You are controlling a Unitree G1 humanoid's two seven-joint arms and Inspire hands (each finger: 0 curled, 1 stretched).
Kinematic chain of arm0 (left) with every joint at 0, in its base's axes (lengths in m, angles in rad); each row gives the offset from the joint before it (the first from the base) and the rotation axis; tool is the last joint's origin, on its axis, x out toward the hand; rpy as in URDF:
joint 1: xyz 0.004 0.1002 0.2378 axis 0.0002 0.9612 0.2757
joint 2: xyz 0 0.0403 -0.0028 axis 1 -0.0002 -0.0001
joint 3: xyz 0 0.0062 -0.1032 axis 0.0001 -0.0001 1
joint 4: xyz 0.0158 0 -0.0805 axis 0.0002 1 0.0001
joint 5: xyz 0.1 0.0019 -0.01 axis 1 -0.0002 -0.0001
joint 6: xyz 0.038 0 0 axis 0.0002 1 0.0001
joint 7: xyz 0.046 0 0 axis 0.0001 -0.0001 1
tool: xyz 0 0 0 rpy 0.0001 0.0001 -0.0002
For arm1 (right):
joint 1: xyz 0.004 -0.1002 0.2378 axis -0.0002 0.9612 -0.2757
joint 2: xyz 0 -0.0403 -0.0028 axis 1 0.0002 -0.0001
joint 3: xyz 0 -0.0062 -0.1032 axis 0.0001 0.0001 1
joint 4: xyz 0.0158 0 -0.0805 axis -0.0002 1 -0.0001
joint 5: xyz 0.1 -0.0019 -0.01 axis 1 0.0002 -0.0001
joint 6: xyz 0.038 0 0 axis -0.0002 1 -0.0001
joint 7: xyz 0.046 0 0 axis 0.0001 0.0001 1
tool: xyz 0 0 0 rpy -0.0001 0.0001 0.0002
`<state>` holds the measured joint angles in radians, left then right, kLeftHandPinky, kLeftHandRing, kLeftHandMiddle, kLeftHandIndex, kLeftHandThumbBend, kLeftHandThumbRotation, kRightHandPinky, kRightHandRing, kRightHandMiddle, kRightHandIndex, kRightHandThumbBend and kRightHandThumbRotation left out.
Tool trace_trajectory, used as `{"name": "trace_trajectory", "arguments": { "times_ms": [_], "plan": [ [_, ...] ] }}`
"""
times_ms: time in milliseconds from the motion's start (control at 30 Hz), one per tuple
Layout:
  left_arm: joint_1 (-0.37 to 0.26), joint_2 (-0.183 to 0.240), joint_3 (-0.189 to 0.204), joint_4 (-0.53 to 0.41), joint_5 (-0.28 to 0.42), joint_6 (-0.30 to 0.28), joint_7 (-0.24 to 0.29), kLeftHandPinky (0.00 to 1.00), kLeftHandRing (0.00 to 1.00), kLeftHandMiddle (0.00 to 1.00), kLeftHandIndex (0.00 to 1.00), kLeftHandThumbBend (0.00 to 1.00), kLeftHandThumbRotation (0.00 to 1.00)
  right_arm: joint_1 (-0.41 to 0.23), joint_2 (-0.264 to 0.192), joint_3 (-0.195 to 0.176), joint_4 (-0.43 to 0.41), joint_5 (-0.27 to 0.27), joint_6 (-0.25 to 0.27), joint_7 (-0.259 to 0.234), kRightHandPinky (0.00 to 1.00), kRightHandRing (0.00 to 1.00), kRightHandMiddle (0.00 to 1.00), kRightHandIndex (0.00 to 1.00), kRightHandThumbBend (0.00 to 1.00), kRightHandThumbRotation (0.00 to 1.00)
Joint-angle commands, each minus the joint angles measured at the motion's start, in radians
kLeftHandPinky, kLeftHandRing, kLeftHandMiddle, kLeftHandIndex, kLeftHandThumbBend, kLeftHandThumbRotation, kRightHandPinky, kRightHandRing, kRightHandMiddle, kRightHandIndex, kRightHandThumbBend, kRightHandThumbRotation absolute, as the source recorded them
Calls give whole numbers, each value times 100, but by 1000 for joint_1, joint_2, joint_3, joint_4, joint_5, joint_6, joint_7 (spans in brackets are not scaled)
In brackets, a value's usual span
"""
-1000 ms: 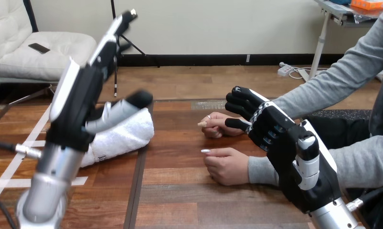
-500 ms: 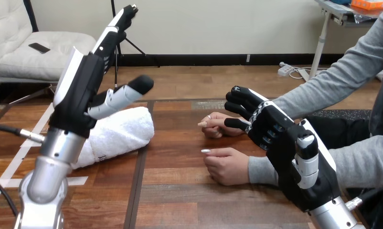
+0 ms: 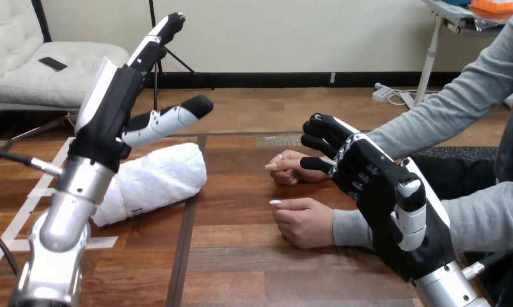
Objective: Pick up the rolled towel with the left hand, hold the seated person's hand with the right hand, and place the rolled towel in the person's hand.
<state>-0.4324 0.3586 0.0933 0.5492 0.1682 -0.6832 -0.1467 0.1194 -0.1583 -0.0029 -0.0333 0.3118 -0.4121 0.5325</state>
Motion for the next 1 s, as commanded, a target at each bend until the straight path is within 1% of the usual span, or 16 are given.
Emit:
{"name": "trace_trajectory", "arguments": {
  "times_ms": [0,100,200,367,433,600,667,800,867,967],
  "plan": [
    [-133,34,-11,66,41,-13,49,91,94,94,93,100,76,-70,12,-8,-2,7,-27,-6,82,89,89,87,100,100],
    [-161,44,-21,103,74,-6,71,90,94,94,93,100,77,-74,12,-9,3,8,-31,-3,82,89,90,87,100,100],
    [-189,55,-34,139,119,-1,106,90,93,93,94,100,78,-76,12,-9,4,9,-31,-3,81,89,90,87,100,100],
    [-242,71,-60,206,183,20,150,88,92,94,94,100,79,-83,11,-11,12,7,-38,0,81,89,89,87,100,100],
    [-264,74,-68,240,196,23,160,87,92,94,94,100,79,-84,11,-11,15,7,-40,-1,81,89,89,87,100,100],
    [-314,79,-85,320,212,25,177,85,92,94,94,98,78,-87,10,-11,17,15,-36,4,81,89,89,87,100,100],
    [-336,85,-99,353,238,32,200,84,92,94,94,97,77,-87,10,-11,17,12,-38,2,81,89,89,87,100,100],
    [-371,91,-121,404,267,44,231,81,91,94,93,96,77,-89,10,-11,20,12,-42,2,81,89,89,87,100,100],
    [-391,98,-140,430,294,57,251,81,91,94,93,96,78,-90,11,-12,19,10,-42,-1,81,89,89,87,100,100],
    [-416,102,-156,467,312,66,266,80,91,94,93,94,78,-91,10,-12,18,12,-41,0,81,89,89,87,100,100]
  ]
}}
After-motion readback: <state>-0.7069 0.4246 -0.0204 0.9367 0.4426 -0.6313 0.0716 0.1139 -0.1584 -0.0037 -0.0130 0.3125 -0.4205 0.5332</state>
